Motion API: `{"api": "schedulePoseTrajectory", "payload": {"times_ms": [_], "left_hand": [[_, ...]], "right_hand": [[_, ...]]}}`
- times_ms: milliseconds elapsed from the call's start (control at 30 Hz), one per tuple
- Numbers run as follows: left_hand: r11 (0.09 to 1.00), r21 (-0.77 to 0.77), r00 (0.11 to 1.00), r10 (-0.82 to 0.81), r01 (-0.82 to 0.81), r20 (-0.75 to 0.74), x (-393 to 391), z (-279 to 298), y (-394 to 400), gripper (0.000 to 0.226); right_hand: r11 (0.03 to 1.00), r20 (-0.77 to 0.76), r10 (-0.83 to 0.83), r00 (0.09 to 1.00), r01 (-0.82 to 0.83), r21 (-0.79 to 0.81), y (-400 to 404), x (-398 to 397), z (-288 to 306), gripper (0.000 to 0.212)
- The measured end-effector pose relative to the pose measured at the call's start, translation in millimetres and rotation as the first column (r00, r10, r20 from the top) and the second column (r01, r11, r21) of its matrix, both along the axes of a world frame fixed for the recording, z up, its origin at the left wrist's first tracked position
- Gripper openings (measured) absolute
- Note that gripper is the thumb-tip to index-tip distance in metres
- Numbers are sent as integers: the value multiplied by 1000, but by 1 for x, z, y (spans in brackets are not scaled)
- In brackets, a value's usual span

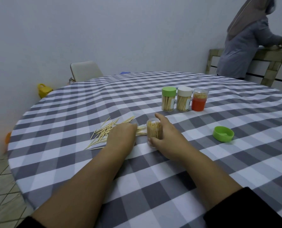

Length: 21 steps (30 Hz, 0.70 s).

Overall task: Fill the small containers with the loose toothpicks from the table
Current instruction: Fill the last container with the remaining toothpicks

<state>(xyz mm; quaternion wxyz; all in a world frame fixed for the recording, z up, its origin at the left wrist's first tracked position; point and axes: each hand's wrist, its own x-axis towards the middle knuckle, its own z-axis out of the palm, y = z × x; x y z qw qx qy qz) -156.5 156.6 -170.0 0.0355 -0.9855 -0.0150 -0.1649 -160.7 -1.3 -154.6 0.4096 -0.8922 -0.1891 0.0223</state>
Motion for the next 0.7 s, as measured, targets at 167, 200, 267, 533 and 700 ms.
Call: {"api": "schedulePoseTrajectory", "payload": {"times_ms": [167, 200, 267, 533, 700], "left_hand": [[961, -276, 999, 32, -28, 9, 4, 4, 5, 45], [927, -375, 998, 42, -21, 47, 4, 4, 7, 44], [816, -577, 988, 60, 35, 145, 4, 5, 11, 36], [-23, -949, 949, 41, 314, 313, -9, 25, 6, 21], [-381, -839, 916, 60, 389, 398, -14, 38, 4, 17]], "right_hand": [[1000, 3, 7, 1000, -7, -1, 1, 0, 0, 77], [1000, 2, 12, 1000, -12, 1, 1, -1, 0, 76], [1000, 0, 20, 1000, -20, -6, 2, -2, 1, 76], [999, 35, 45, 998, -45, 4, 11, -6, -1, 77], [998, 75, 55, 996, -54, -15, 18, -7, -7, 79]]}}
